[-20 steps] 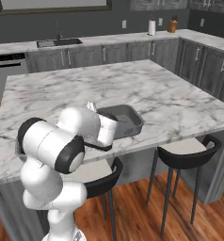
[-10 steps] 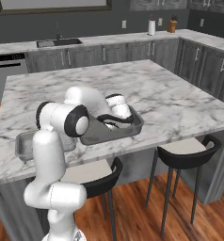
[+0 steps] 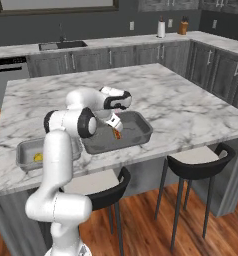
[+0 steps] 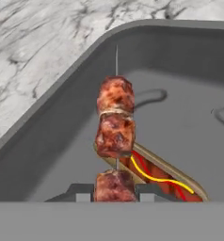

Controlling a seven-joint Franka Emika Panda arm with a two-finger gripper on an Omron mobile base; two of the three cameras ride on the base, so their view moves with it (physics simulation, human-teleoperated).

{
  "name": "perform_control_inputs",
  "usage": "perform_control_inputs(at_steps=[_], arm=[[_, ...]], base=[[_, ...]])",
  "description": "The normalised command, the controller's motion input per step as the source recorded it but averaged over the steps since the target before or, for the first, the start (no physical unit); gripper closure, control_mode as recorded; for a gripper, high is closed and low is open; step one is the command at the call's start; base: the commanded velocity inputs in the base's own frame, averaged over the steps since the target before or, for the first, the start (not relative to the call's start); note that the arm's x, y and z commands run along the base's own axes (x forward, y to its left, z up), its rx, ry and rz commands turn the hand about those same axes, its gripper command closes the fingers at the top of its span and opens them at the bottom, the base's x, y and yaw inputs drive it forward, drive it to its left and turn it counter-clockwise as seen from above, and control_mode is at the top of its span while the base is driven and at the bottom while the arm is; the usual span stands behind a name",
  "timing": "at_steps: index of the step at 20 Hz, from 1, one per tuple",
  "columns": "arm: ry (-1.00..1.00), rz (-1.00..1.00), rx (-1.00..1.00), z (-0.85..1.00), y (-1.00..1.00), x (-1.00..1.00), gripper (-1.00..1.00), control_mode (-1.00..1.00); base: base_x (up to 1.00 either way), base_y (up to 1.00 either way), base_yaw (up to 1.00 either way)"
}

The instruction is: Place the cold items (lemon and lime) from the fridge in one tupperware on the dining counter. Place the warm items (hot dog and kebab skewer) in the stove area in another tupperware.

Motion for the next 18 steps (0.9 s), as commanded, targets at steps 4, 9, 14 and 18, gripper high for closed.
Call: perform_control_inputs(at_steps=[4,9,14,18], arm=[[0.00,0.02,0.00,0.21,-0.31,0.20,-1.00,-1.00],[-0.03,0.10,0.00,0.31,-0.58,-0.04,-1.00,-1.00],[-0.24,0.12,-0.01,0.90,-0.61,-0.78,-1.00,-1.00],[-0.14,0.02,-0.07,0.66,-0.51,-1.00,-1.00,-1.00]], base=[[0.00,0.00,0.00],[0.00,0.00,0.00],[0.00,0.00,0.00],[0.00,0.00,0.00]])
